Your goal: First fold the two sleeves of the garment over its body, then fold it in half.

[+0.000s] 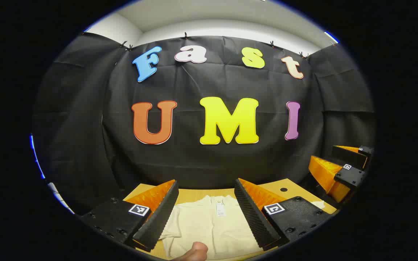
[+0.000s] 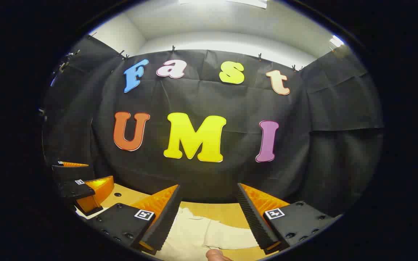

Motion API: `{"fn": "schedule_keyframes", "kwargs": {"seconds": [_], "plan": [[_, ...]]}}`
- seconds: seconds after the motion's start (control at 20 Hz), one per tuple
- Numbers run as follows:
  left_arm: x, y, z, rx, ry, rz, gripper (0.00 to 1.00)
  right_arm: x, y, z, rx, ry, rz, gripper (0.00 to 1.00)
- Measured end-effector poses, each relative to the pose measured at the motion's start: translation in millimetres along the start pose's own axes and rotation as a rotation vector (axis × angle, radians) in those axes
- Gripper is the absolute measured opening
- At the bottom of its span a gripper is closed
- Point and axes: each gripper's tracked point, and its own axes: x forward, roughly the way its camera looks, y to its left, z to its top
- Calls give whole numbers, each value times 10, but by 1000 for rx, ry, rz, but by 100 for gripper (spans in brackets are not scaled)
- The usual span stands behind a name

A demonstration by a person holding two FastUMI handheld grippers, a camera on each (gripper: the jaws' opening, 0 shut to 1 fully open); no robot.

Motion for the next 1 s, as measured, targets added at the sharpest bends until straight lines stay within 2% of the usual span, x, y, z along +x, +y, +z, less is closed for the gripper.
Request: {"fn": "schedule_keyframes", "kwargs": {"seconds": [1.0], "plan": [[256,-157,-119,-20,38,-11,99,243,-211,-157,37,24,-22,94]]}}
